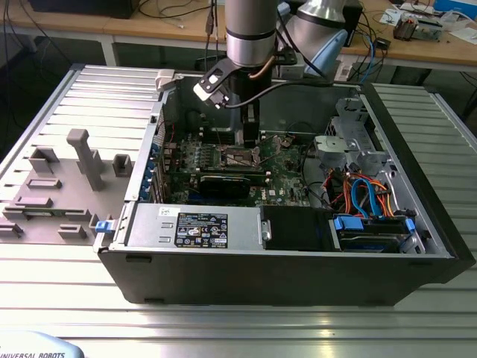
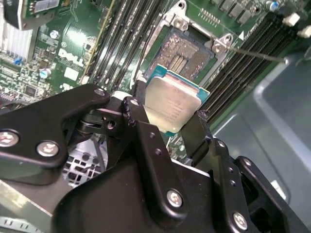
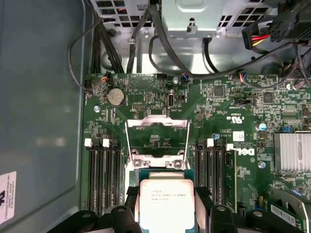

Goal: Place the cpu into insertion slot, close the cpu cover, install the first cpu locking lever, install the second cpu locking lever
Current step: 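Place the cpu into insertion slot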

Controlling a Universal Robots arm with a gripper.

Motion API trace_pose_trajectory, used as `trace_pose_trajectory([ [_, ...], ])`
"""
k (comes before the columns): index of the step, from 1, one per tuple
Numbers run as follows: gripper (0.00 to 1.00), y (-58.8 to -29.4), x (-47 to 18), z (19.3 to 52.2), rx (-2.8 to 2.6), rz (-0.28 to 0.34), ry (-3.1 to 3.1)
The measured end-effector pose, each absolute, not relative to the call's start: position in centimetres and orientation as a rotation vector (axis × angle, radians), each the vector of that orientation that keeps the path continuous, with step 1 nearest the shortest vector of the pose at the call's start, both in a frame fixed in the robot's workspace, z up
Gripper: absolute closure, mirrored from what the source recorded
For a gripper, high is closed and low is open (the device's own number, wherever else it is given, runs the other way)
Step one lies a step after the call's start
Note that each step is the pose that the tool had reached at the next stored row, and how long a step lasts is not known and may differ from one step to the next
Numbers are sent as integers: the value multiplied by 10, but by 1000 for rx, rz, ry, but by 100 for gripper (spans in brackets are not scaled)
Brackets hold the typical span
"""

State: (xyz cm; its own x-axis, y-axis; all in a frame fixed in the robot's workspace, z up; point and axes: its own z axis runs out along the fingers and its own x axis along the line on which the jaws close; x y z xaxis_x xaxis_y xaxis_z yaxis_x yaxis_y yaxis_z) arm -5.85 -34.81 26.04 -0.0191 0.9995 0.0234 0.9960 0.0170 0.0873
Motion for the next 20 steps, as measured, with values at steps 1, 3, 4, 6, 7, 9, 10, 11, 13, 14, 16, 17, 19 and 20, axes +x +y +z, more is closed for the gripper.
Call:
trace_pose_trajectory([
  [1, 46, -348, -59, 258, 2159, 122, 2218],
  [3, 46, -348, -60, 255, 2141, 123, 2236],
  [4, 46, -347, -60, 253, 2135, 124, 2242],
  [6, 46, -345, -61, 247, 2136, 124, 2241],
  [7, 46, -345, -61, 245, 2138, 124, 2239],
  [9, 46, -344, -62, 242, 2140, 123, 2237],
  [10, 46, -344, -63, 239, 2140, 124, 2236],
  [11, 46, -343, -63, 238, 2142, 124, 2235],
  [13, 46, -343, -64, 234, 2146, 123, 2231],
  [14, 46, -343, -65, 232, 2150, 123, 2226],
  [16, 46, -342, -66, 227, 2161, 123, 2216],
  [17, 46, -341, -67, 223, 2173, 122, 2204],
  [19, 46, -341, -69, 220, 2180, 122, 2196],
  [20, 46, -341, -71, 218, 2181, 122, 2195],
])
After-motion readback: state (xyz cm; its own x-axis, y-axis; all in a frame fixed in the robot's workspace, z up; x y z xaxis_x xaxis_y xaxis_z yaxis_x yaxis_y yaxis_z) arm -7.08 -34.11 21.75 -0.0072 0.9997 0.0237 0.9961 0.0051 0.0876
